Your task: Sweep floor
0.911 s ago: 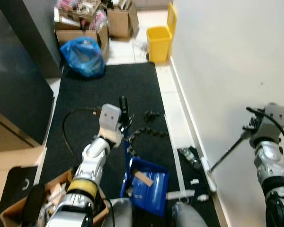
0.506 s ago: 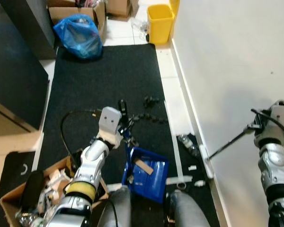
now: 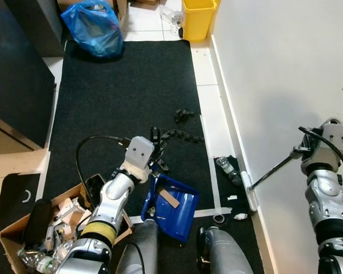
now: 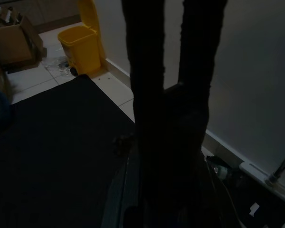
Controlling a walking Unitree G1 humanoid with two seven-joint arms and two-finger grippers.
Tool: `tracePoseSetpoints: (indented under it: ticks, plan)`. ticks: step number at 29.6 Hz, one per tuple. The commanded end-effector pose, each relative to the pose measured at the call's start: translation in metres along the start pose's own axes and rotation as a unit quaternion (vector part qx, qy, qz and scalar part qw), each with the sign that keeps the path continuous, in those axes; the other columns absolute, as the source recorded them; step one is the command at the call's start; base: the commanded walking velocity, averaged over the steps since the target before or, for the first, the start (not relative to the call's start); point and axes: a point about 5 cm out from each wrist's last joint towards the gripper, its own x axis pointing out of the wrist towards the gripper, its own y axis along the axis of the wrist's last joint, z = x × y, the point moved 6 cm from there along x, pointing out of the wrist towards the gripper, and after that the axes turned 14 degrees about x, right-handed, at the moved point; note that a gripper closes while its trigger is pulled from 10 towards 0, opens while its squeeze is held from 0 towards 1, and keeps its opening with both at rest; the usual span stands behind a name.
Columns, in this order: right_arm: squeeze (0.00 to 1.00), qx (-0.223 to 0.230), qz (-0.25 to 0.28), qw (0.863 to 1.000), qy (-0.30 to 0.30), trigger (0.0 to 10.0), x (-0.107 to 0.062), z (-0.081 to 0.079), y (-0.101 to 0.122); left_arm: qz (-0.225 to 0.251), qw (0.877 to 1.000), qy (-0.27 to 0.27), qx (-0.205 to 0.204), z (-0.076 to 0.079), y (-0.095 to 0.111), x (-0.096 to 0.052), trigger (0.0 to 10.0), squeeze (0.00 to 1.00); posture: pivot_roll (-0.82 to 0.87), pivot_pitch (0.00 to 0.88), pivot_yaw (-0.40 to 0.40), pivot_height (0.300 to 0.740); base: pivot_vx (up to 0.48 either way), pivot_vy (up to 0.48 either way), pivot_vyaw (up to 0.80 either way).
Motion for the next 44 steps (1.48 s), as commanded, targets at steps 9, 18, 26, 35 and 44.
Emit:
tracePoseSetpoints:
  ticks: [9, 18, 26, 35, 44]
  plan:
    - [0.00, 0.206, -0.147, 0.967, 0.024, 10.0, -0.017, -0.021, -0.062, -0.005, 1.000, 0.000, 0.011, 0.021, -0.005, -0.003, 10.0, 0.00, 0.02, 0.236, -0.107, 0.740, 0.000, 0.000, 0.00]
    - [0.00, 0.297, -0.194, 0.925, 0.138, 10.0, -0.028, -0.063, -0.054, 0.000, 0.999, 0.027, 0.020, 0.014, -0.001, 0.003, 10.0, 0.00, 0.02, 0.234, -0.109, 0.740, 0.000, 0.000, 0.00]
    - [0.00, 0.288, -0.205, 0.918, 0.177, 10.0, -0.035, -0.071, -0.045, 0.005, 0.999, 0.038, 0.024, 0.010, 0.002, 0.006, 10.0, 0.00, 0.01, 0.224, -0.110, 0.740, 0.000, 0.000, 0.00]
    - [0.00, 0.197, -0.148, 0.964, 0.103, 10.0, -0.015, -0.027, -0.012, 0.000, 0.998, 0.054, 0.034, 0.002, 0.002, 0.009, 10.0, 0.00, 0.02, 0.219, -0.110, 0.740, 0.000, 0.000, 0.00]
    - [0.00, 0.160, -0.077, 0.982, 0.068, 10.0, -0.003, -0.016, 0.016, -0.001, 0.998, 0.051, 0.038, 0.004, 0.001, 0.010, 10.0, 0.00, 0.03, 0.200, -0.110, 0.740, 0.000, 0.000, 0.00]
